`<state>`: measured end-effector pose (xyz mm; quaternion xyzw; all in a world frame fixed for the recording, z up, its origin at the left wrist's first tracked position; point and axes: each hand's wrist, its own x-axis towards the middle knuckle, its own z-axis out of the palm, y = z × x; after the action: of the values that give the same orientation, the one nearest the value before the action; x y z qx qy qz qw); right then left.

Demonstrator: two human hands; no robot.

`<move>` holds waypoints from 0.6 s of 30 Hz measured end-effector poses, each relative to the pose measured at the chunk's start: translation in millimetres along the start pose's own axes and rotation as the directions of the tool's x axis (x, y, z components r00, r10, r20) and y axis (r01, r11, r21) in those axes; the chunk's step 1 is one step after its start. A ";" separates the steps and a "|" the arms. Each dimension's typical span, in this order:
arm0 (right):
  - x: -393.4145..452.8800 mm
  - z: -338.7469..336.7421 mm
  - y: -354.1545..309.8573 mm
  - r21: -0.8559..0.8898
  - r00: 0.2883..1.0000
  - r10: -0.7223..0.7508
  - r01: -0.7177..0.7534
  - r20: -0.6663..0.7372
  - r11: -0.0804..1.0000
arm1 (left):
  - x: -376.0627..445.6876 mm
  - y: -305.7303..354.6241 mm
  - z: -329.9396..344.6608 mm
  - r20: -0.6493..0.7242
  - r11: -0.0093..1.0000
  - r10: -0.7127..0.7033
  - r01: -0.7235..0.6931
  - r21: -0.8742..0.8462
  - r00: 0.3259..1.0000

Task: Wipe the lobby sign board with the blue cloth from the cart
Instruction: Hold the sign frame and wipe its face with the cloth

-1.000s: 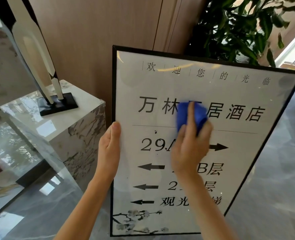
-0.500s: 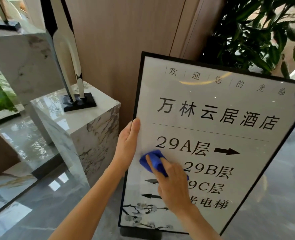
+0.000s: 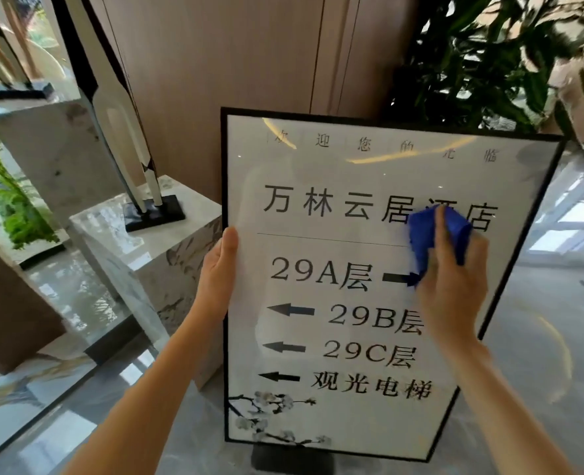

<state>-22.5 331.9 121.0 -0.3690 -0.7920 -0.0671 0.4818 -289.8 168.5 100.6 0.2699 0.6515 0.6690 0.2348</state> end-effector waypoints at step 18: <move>-45.6 22.8 14.3 0.071 0.890 0.371 -0.366 -0.266 0.928 | -10.1 -59.8 -7.5 -0.043 0.986 0.137 -0.132 0.106 0.990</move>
<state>-17.5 329.0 68.4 -0.4950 -0.6336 -0.0177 0.5943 -289.6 158.7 40.3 0.3080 0.6711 0.6555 0.1584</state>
